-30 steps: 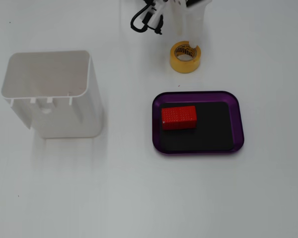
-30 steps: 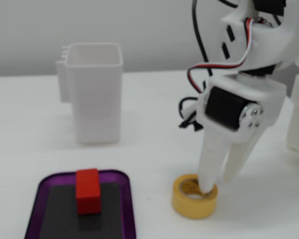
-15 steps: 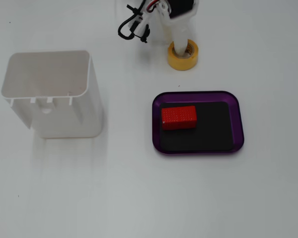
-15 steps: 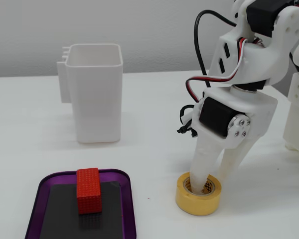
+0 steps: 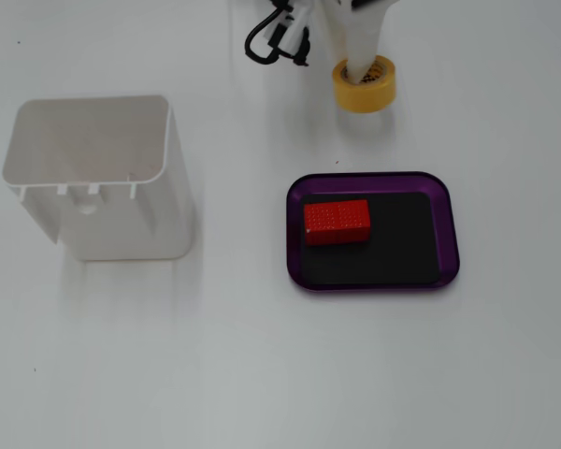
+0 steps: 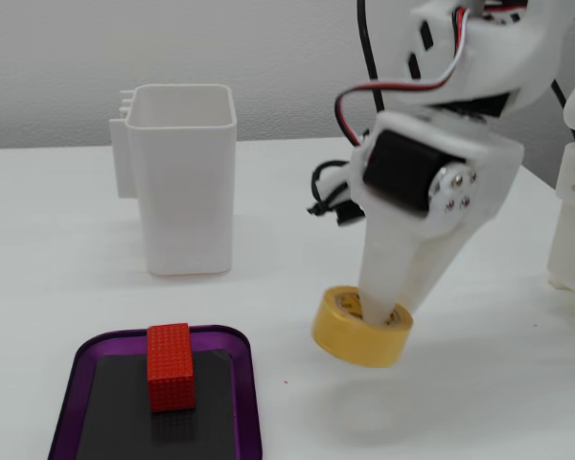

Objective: Pick up the yellow tape and place it in the box.

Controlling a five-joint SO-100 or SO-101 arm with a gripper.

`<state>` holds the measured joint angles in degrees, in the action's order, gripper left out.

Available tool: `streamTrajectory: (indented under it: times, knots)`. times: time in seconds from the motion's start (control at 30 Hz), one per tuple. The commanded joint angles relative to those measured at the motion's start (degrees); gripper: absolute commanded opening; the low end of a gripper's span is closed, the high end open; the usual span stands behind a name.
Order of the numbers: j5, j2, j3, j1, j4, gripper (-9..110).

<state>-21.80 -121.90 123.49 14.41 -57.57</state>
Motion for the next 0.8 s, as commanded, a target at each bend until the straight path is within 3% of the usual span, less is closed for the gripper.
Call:
streamTrajectory:
  times: [0.0, 0.47, 0.77]
  knots:
    - [0.09, 0.26, -13.8, 1.93, -0.79, -1]
    - [3.69, 34.89, -41.57, 1.67, 1.85, -1]
    - [3.96, 45.26, -46.32, -1.49, 2.46, -1]
